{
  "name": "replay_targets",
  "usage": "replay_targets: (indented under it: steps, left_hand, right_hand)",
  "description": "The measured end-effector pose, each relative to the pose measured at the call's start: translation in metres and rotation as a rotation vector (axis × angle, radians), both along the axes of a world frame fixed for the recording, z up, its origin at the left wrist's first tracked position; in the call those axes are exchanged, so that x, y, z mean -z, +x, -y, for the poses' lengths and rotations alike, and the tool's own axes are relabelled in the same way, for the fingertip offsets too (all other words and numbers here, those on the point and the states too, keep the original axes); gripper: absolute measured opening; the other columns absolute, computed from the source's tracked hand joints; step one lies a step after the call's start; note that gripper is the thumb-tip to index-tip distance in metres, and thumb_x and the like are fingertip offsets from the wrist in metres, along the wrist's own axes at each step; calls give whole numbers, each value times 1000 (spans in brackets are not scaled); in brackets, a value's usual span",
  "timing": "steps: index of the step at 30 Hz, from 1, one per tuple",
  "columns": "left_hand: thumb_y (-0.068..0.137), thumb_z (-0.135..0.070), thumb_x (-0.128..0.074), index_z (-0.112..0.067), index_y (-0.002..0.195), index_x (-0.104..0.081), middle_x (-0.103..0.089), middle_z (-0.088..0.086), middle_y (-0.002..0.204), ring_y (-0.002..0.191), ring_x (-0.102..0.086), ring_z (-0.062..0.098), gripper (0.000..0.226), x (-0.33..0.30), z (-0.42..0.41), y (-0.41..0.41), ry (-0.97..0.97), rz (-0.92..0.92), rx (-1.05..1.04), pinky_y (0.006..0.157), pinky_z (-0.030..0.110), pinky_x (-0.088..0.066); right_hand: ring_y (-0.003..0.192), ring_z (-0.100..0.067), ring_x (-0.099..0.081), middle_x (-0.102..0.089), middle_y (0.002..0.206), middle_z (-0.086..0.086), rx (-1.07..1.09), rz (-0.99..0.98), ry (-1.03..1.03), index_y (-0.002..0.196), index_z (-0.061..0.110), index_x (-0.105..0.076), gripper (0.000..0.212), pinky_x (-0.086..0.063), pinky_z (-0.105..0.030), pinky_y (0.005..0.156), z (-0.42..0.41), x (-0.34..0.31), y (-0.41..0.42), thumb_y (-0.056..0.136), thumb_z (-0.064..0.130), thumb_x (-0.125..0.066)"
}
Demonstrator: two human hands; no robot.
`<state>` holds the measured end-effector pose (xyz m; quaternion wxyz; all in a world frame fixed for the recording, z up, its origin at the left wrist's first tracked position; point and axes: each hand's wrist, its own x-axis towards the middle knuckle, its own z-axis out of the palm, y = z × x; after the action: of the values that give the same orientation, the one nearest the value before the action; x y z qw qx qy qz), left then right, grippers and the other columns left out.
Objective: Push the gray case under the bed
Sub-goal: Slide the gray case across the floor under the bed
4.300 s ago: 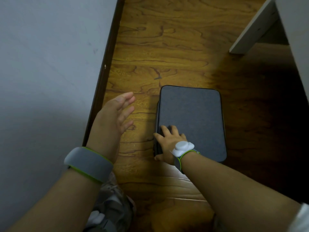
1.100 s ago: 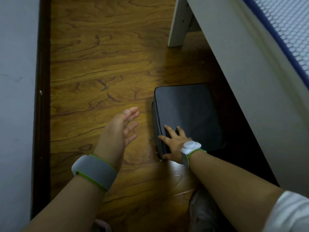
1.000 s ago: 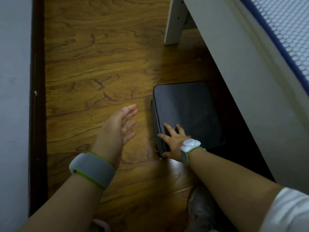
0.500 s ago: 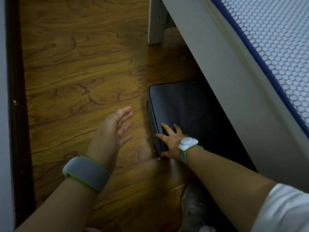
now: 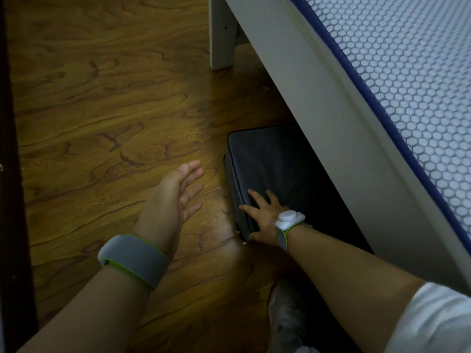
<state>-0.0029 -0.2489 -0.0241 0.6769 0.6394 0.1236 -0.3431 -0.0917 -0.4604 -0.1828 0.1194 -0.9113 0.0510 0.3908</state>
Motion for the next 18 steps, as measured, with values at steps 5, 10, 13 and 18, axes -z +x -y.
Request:
replay_targets:
  steps: [5, 10, 13, 18]
  left_hand:
    - [88, -49, -43, -29, 122, -61, -60, -2, 138, 130, -52, 22, 43, -1, 14, 2, -3, -3, 39, 111, 52, -35]
    - [78, -53, -44, -32, 120, -63, -62, -4, 135, 127, -54, 19, 51, 2, 23, 7, 0, 12, 66, 109, 49, -39]
    - [78, -54, -44, -32, 124, -62, -63, -5, 135, 126, -55, 18, 54, 3, 26, 9, 2, 18, 77, 107, 47, -40]
    - [78, -53, -44, -30, 126, -60, -62, -4, 135, 125, -55, 18, 56, 5, 32, 12, -4, 17, 81, 103, 44, -43]
  right_hand:
    - [153, -42, 11, 18, 169, 11, 40, 22, -2, 157, 45, -19, 87, -26, -68, 114, 12, 1, -9, 86, 52, -68]
    - [153, -43, 10, 17, 169, 10, 55, 20, -43, 158, 43, -18, 86, -30, -65, 114, 21, 2, -13, 87, 51, -67]
    - [152, -45, 10, 18, 169, 9, 59, 12, -56, 158, 42, -17, 86, -31, -65, 114, 26, 5, -13, 87, 51, -65]
    - [152, -46, 11, 21, 169, 8, 83, 18, -77, 159, 41, -14, 86, -31, -63, 112, 34, 8, -15, 88, 49, -62]
